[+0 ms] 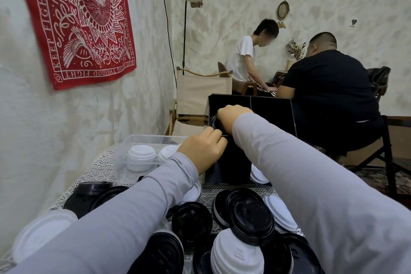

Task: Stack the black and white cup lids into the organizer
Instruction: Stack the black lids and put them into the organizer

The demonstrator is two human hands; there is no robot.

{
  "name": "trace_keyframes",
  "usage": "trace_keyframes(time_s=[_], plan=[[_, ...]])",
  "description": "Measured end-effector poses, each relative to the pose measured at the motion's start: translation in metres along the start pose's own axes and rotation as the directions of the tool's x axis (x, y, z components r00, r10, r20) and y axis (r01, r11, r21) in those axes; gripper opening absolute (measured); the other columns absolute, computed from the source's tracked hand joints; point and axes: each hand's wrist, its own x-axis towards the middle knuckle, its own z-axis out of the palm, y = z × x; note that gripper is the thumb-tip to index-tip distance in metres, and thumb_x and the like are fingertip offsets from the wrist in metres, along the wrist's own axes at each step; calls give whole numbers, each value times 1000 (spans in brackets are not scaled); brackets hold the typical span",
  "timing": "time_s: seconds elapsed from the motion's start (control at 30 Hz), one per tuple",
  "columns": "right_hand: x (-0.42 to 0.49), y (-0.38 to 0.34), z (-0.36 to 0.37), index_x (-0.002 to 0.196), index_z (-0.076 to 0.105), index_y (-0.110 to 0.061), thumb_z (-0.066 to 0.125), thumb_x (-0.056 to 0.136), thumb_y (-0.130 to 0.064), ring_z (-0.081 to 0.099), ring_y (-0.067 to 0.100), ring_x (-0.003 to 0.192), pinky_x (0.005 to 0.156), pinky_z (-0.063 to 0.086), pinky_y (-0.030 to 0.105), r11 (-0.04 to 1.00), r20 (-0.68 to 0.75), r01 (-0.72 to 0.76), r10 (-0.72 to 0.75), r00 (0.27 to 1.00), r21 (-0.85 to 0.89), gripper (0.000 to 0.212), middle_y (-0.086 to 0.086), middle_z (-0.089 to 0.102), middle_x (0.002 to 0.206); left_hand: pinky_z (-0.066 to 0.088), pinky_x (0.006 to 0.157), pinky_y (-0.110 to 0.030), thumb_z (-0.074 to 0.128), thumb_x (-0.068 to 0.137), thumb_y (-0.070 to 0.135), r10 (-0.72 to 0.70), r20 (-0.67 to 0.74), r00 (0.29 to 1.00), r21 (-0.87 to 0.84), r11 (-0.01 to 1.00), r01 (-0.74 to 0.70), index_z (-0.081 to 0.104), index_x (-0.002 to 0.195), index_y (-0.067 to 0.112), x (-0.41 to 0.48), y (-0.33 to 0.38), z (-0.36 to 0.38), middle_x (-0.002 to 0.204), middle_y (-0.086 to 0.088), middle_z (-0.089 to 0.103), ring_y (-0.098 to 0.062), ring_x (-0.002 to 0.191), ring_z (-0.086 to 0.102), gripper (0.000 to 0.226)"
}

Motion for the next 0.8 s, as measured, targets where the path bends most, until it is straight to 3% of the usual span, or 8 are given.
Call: trace_keyframes(time_s=[0.2,0.37,0.53,0.7,0.8], plan=[[2,1,1,116,57,-11,51,90,-7,60,31,103,82,51,38,999,2,8,-8,1000,47,27,10,60,114,35,35,-25,44,70,-8,0,28,1000,-1,1000,0,59,65,9,-2,-2,2,65,-5,57,-20,55,53,23],[2,5,-4,110,59,-7,53,89,-5,62,30,92,72,49,32,997,30,15,-17,999,71,22,11,62,106,34,34,-25,45,68,-10,-11,39,999,9,1000,10,58,63,10,-1,-1,0,63,-4,54,-20,53,50,23],[-5,14,-12,106,64,-5,53,89,-5,61,29,84,68,46,30,994,10,46,-47,999,99,20,7,56,84,33,36,-24,59,64,-5,-1,78,997,8,1000,1,61,66,10,0,-3,-1,65,-3,57,-19,56,54,15],[-26,37,-12,110,70,-23,51,87,-4,61,29,99,82,49,31,975,-104,163,-149,983,150,36,6,64,112,33,36,-23,47,67,-4,-15,103,995,7,1000,14,63,65,11,4,-4,-3,66,-2,59,-18,57,56,22],[-45,46,13,115,65,-17,46,90,-11,58,28,103,84,50,41,956,-281,289,-262,923,57,32,6,61,114,31,36,-23,41,69,-4,-25,133,991,17,1000,23,63,64,11,6,-4,-3,66,-2,59,-18,57,55,27]])
